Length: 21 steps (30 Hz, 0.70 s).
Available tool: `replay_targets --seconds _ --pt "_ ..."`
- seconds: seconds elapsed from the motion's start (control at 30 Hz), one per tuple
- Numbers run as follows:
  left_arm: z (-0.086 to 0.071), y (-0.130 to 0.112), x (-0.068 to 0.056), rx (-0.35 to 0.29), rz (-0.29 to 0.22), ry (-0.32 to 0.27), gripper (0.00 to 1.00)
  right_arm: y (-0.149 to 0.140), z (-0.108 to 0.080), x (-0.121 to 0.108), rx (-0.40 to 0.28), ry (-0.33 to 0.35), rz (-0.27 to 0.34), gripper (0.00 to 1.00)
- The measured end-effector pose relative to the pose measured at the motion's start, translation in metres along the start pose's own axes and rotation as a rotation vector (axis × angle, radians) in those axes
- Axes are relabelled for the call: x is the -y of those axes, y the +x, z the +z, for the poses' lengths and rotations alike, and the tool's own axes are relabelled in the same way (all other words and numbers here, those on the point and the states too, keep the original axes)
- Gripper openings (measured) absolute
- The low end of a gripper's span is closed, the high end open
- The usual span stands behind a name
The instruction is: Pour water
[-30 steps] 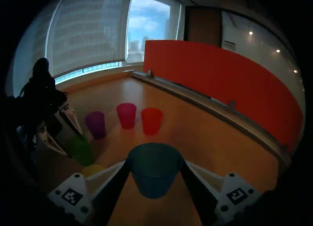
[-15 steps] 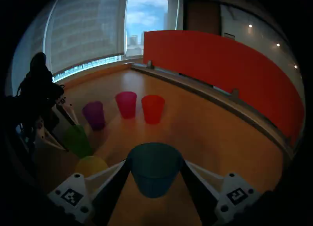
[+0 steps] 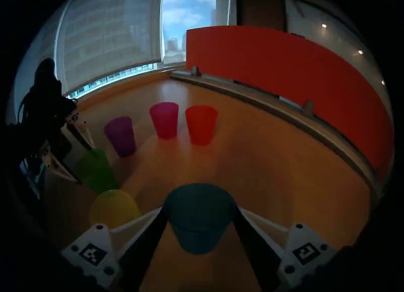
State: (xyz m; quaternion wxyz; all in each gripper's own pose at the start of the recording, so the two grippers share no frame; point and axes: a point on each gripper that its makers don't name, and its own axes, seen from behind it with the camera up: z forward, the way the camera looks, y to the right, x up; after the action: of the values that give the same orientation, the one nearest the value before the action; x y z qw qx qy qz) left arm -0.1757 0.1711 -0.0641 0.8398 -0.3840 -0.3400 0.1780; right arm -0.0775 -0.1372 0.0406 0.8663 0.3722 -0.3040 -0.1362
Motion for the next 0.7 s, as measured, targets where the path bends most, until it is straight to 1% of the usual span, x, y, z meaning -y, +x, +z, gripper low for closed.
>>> replay_targets --seconds 0.33,0.7 --pt "-0.019 0.007 0.008 -0.046 -0.034 0.029 0.88 -0.009 0.001 -0.001 0.007 -0.003 0.007 0.92" --pt "-0.031 0.006 0.012 -0.063 -0.052 0.055 0.88 -0.013 -0.002 -0.001 0.012 -0.012 -0.002 0.92"
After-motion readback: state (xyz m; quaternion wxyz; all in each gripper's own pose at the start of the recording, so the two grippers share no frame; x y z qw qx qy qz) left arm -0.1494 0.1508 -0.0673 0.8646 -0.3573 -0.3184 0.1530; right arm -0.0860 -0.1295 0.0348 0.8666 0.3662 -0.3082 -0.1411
